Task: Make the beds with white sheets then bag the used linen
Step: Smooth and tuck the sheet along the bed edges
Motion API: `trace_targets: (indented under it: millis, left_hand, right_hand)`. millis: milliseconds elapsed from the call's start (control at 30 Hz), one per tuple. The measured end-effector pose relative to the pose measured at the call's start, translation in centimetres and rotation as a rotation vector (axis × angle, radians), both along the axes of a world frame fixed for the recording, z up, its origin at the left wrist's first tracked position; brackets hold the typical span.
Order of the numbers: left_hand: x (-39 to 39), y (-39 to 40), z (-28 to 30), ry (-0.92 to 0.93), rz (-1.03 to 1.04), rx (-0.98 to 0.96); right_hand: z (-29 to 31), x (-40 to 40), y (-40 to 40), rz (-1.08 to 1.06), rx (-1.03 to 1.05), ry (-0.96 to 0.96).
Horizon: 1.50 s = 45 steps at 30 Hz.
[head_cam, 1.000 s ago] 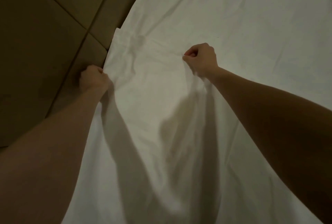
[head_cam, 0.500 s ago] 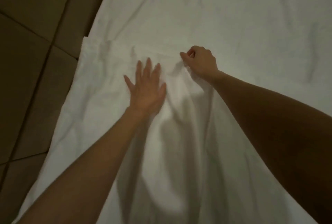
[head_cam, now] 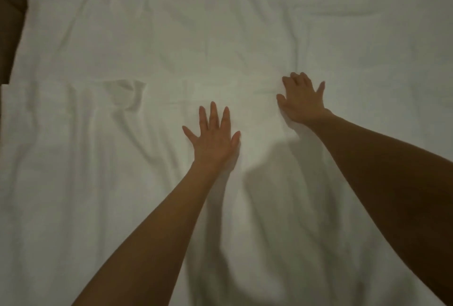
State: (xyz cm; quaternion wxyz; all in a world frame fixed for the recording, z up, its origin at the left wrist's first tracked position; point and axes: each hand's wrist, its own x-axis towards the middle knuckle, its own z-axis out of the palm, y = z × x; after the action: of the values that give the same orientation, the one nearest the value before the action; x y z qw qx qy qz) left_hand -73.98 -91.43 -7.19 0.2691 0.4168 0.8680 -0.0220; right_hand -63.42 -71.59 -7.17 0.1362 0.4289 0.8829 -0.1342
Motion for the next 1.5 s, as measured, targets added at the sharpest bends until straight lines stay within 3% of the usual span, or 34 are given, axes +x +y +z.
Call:
trace_targets:
  millis: [367,533,733,867,1133,1333,1500]
  left_hand:
    - [20.4,6.7,1.8,-0.168,0.026,-0.102]
    - [26.5,11.2,5.4,-0.108,-0.034,-0.078]
    - [28.8,14.5,15.9,-0.054,-0.092,0.012]
    - [27.3,15.7,25.5,0.0,-0.133,0.106]
    - [26.5,14.9,44.4,0.16,-0.293,0.262]
    - [32.0,14.3,50.4,0.187,-0.469,0.328]
    - [40.2,15.7,51.7,0.201,-0.616,0.339]
  right_hand:
    - [2.1,21.4,2.0,-0.045,-0.226,-0.171]
    - [5.2,28.1,3.9,-0.029,-0.207,-0.188]
    - [15.1,30.8,6.0,0.044,-0.031,-0.141]
    - [22.5,30.9,5.1,0.072,0.138,0.093]
    - [42.2,32.5,2.4,-0.022,0.167,0.076]
    - [51.4,36.6,-0.3,-0.103,0.258,0.187]
    - [54.5,43.4,-0.4,-0.212,0.347,0.253]
